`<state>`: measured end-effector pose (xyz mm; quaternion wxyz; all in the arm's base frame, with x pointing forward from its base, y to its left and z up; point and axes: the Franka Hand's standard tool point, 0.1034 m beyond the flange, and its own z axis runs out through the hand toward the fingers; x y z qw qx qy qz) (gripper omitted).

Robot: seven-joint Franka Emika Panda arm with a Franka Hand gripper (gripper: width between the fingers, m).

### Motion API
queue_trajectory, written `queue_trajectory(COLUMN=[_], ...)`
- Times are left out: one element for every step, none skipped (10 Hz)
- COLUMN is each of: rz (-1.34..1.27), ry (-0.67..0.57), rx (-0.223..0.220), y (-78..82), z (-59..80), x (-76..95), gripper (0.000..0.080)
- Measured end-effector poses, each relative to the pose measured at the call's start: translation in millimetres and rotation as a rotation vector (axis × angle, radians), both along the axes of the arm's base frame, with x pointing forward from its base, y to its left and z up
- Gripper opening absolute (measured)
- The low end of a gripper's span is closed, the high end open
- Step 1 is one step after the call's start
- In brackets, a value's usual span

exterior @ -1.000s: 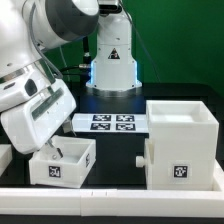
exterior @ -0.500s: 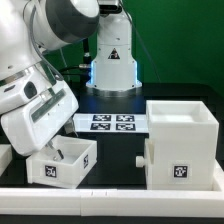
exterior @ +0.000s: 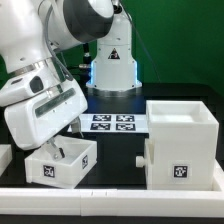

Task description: Assemble drawer

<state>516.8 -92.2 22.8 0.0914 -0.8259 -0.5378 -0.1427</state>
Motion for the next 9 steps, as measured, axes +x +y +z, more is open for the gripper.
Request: queue_trajectory(rz=[0.001, -0.013, -0.009, 0.002, -0.005, -0.013, 0.007, 0.006, -0.003], ry=[0.01, 0.025, 0.033, 0.033, 0.033, 0.033, 0.026, 0.027, 0.031], rx=[-0.034, -0.053, -0.08, -0.089, -0.092, -0.094, -0.098, -0.101, -0.1], y=[11.7, 18.0, 24.6, 23.5, 15.9, 11.7, 3.8, -8.1, -13.0], z=[2.5, 3.0, 4.5, 3.3, 2.8, 3.4, 2.3, -0.3, -2.3], x=[3.3, 4.9, 6.8, 6.3, 5.2, 5.1, 3.0, -0.8, -3.0], gripper=[0.0648, 0.0648, 0.0648, 0.0648, 0.0648, 0.0648, 0.0648, 0.0648, 0.0648])
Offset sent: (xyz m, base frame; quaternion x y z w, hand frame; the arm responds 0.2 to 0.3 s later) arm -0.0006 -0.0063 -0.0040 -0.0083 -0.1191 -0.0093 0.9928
